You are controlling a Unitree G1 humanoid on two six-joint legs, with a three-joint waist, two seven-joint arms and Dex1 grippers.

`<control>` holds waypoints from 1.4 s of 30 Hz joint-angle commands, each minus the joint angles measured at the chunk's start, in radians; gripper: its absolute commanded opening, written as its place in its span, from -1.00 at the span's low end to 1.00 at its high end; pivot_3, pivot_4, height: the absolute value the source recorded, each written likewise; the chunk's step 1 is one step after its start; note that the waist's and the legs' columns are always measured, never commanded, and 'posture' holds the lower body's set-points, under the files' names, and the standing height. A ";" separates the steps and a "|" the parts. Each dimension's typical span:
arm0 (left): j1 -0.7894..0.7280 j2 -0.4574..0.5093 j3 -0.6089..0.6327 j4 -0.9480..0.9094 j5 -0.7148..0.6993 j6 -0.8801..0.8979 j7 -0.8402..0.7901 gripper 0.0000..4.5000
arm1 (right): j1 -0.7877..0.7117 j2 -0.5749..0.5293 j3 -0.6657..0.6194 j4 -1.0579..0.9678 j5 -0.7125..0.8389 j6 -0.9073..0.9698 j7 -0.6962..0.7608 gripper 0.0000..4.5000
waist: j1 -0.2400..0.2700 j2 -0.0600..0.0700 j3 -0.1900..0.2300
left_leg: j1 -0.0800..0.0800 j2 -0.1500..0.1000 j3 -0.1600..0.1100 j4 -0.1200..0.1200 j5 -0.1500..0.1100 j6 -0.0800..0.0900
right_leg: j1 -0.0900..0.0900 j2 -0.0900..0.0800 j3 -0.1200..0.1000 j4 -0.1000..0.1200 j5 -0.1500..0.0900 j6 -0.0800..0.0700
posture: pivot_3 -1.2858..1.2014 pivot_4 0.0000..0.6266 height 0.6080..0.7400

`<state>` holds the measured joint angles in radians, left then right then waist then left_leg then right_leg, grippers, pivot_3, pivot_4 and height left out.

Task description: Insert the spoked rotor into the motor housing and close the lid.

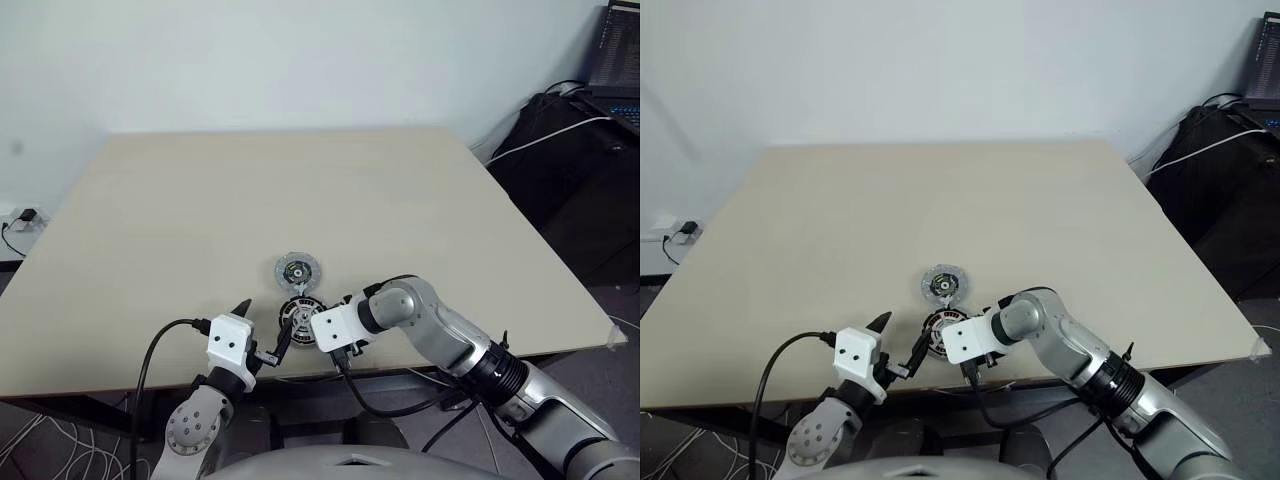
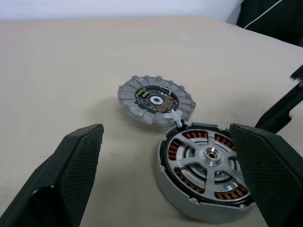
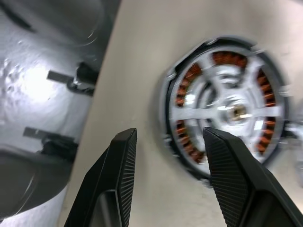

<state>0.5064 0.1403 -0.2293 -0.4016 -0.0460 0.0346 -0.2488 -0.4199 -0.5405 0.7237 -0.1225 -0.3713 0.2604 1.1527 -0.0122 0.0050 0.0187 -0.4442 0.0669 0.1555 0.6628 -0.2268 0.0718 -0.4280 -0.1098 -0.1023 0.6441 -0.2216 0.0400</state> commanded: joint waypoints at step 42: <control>-0.041 -0.005 -0.018 0.006 -0.011 -0.024 0.015 1.00 | 0.097 -0.144 -0.255 -0.203 0.077 0.176 -0.074 -0.96 | 0.005 0.000 0.003 | 0.000 -0.002 0.000 -0.001 0.000 0.000 | -0.001 -0.003 -0.001 -0.001 0.002 0.000 | 0.03 -1.00 1.00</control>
<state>0.4728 0.1376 -0.2476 -0.3988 -0.0485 0.0456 -0.2243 -0.3105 -0.6692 0.5327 -0.2554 -0.2962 0.4290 1.1028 -0.0075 0.0047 0.0222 -0.4441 0.0649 0.1555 0.6624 -0.2270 0.0721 -0.4293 -0.1127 -0.1039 0.6427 -0.2197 0.0400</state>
